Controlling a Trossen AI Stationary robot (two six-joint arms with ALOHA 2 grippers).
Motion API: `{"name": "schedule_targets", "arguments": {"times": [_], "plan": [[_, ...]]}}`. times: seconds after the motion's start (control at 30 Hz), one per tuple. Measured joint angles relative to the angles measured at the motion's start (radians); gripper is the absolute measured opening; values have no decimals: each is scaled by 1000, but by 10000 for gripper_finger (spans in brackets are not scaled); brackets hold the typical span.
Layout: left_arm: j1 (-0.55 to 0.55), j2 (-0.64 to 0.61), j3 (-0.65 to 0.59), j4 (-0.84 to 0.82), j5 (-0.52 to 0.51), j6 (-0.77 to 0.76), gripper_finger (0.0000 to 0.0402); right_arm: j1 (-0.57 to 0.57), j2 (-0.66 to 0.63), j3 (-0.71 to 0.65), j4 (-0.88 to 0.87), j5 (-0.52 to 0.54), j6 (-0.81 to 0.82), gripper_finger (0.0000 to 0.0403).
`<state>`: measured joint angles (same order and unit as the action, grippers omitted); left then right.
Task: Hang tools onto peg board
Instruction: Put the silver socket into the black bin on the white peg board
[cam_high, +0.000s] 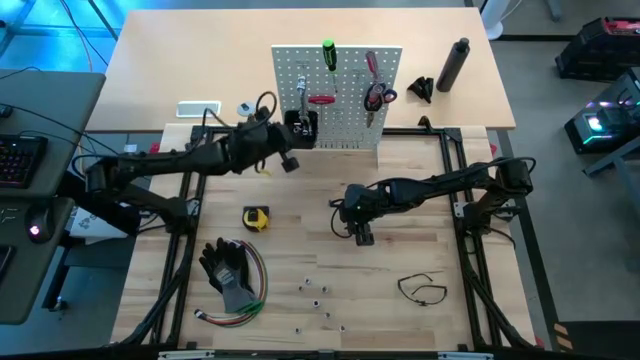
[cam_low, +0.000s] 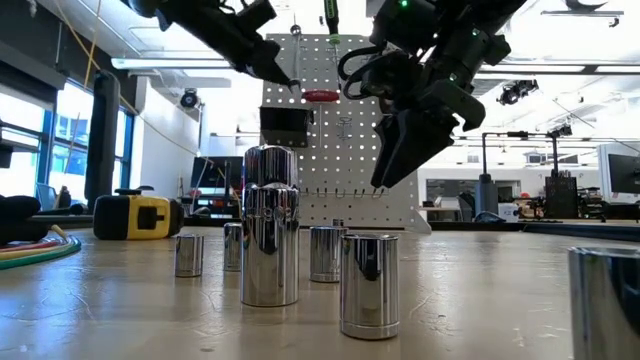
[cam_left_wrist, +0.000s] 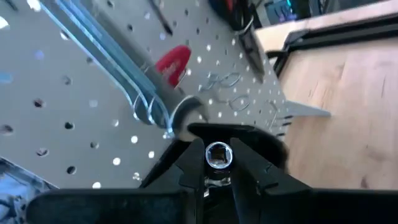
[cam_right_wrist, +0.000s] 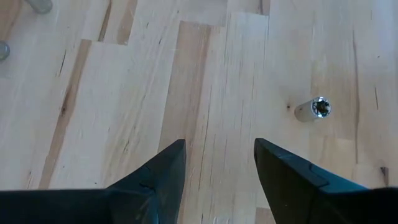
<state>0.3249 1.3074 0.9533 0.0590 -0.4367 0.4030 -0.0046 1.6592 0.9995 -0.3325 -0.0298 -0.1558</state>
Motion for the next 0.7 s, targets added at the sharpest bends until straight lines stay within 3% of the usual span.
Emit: {"name": "schedule_targets", "arguments": {"times": [0.23, 0.7], "plan": [[82, 59, 48, -100, 77, -51, 48, 0, 0, 0, 0, 0, -3, 186], [94, 80, 53, -86, 94, -53, 120, 0, 0, 0, 0, 0, -7, 186]]}}
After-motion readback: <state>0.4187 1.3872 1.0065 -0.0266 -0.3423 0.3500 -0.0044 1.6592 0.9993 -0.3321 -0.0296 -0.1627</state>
